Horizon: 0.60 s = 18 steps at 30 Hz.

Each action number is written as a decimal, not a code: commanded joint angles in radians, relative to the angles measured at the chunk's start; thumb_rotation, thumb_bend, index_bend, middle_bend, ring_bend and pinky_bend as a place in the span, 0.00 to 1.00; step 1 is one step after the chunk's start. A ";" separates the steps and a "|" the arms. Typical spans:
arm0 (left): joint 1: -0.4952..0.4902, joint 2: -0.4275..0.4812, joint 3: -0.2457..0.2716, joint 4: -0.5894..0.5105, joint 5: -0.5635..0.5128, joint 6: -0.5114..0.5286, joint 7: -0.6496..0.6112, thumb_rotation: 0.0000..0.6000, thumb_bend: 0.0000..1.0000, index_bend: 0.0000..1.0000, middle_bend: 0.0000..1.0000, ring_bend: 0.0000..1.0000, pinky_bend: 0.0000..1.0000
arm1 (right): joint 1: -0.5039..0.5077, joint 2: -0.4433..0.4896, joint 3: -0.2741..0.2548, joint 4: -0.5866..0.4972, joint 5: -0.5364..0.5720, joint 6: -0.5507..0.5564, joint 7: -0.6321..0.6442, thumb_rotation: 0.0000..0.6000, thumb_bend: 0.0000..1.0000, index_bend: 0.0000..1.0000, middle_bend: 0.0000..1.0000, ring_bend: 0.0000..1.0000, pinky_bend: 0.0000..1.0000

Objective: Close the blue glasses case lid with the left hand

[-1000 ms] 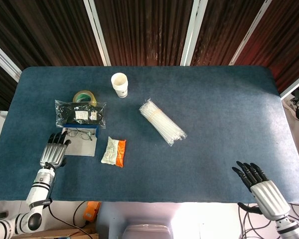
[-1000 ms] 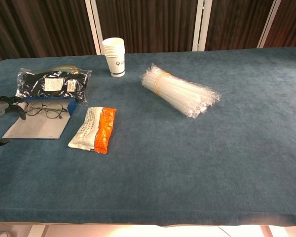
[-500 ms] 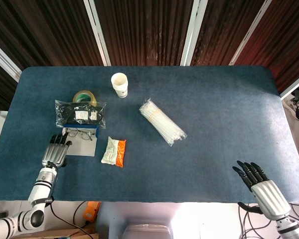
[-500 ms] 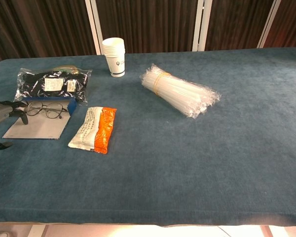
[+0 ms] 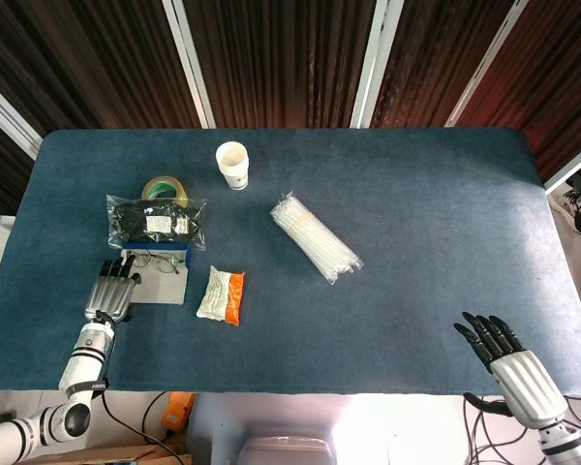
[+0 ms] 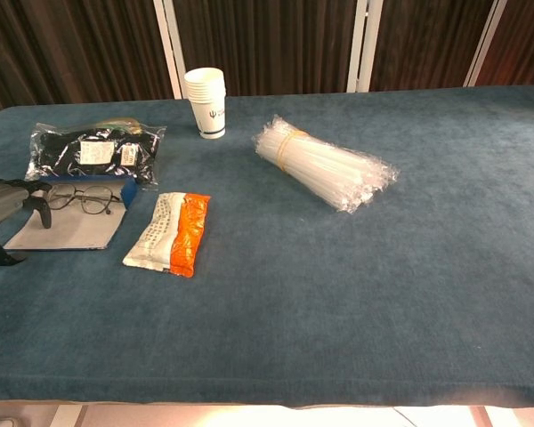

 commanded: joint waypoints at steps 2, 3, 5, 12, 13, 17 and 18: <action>-0.005 -0.004 0.001 0.005 -0.004 -0.001 0.007 1.00 0.30 0.38 0.00 0.00 0.08 | 0.000 0.000 0.000 0.000 0.000 0.000 0.000 1.00 0.27 0.00 0.00 0.00 0.00; -0.006 -0.005 0.001 0.006 -0.006 -0.001 0.010 1.00 0.30 0.39 0.00 0.00 0.08 | 0.000 0.001 0.000 0.000 0.000 0.000 0.001 1.00 0.27 0.00 0.00 0.00 0.00; -0.008 -0.005 0.002 0.006 -0.010 -0.001 0.012 1.00 0.30 0.40 0.00 0.00 0.08 | 0.000 0.001 0.001 0.000 0.001 0.002 0.002 1.00 0.27 0.00 0.00 0.00 0.00; -0.009 -0.009 0.002 0.011 -0.013 -0.003 0.007 1.00 0.30 0.45 0.00 0.00 0.08 | -0.001 0.002 0.000 0.001 0.001 0.003 0.004 1.00 0.27 0.00 0.00 0.00 0.00; -0.010 -0.011 0.000 0.014 -0.012 -0.004 0.000 1.00 0.30 0.46 0.00 0.00 0.09 | 0.000 0.002 0.000 0.001 0.001 0.002 0.004 1.00 0.27 0.00 0.00 0.00 0.00; -0.014 -0.030 -0.009 0.039 0.002 -0.010 -0.038 1.00 0.31 0.49 0.00 0.00 0.10 | -0.002 0.004 0.000 0.001 0.000 0.007 0.007 1.00 0.27 0.00 0.00 0.00 0.00; -0.014 -0.033 -0.010 0.043 0.004 -0.010 -0.043 1.00 0.31 0.49 0.00 0.00 0.10 | -0.002 0.004 0.000 0.002 0.000 0.007 0.008 1.00 0.27 0.00 0.00 0.00 0.00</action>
